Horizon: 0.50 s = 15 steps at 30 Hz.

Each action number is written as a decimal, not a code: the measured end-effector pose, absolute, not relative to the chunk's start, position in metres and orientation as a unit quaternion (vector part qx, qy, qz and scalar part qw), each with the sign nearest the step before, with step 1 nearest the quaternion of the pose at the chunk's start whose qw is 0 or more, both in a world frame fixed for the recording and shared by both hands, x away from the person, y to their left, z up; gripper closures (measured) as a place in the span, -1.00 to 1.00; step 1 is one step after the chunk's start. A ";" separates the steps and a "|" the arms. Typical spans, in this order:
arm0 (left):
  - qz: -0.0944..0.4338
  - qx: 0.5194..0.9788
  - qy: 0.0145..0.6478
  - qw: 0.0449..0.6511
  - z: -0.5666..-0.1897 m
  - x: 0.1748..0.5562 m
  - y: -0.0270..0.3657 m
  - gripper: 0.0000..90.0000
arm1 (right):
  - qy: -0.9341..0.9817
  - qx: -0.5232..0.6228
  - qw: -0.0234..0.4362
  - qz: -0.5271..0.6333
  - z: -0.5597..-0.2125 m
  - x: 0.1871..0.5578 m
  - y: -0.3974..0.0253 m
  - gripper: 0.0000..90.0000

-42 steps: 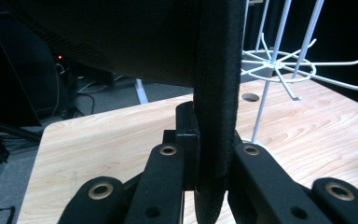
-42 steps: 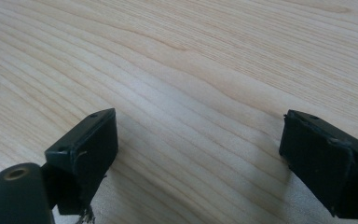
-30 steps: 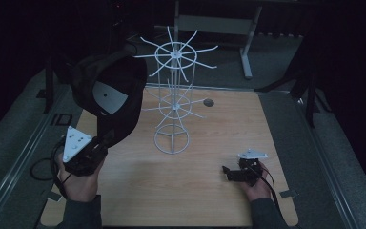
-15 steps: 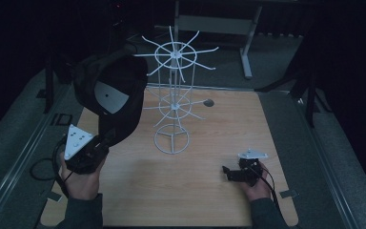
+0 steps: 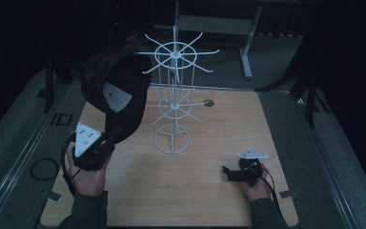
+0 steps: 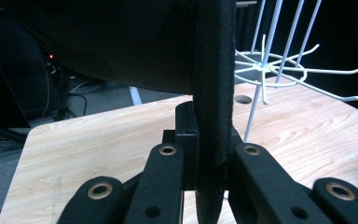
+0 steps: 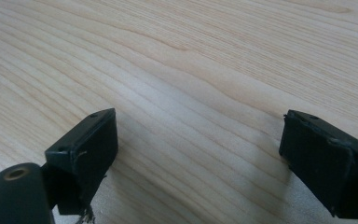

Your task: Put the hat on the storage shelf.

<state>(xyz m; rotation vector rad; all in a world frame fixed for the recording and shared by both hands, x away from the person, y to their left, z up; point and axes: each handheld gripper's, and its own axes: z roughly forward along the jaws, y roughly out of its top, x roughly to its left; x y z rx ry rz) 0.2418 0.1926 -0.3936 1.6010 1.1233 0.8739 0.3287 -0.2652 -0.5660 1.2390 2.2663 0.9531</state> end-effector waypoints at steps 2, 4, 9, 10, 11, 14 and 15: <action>0.359 0.659 0.458 0.476 -0.394 0.243 0.190 0.91 | 0.808 0.441 0.193 0.340 -0.566 0.329 -0.265 -0.75; 0.359 0.661 0.457 0.474 -0.395 0.244 0.188 0.91 | 0.808 0.441 0.193 0.339 -0.566 0.329 -0.265 -0.75; 0.358 0.670 0.450 0.470 -0.397 0.247 0.182 0.91 | 0.808 0.442 0.193 0.340 -0.566 0.329 -0.265 -0.75; 0.358 0.671 0.448 0.470 -0.397 0.248 0.181 0.91 | 0.808 0.442 0.192 0.340 -0.566 0.329 -0.265 -0.75; 0.357 0.673 0.446 0.469 -0.397 0.248 0.180 0.91 | 0.808 0.442 0.193 0.340 -0.566 0.328 -0.265 -0.75; 0.353 0.679 0.443 0.468 -0.399 0.250 0.177 0.91 | 0.808 0.442 0.192 0.340 -0.566 0.328 -0.265 -0.75; 0.351 0.682 0.441 0.466 -0.399 0.250 0.177 0.91 | 0.808 0.442 0.192 0.340 -0.566 0.328 -0.265 -0.75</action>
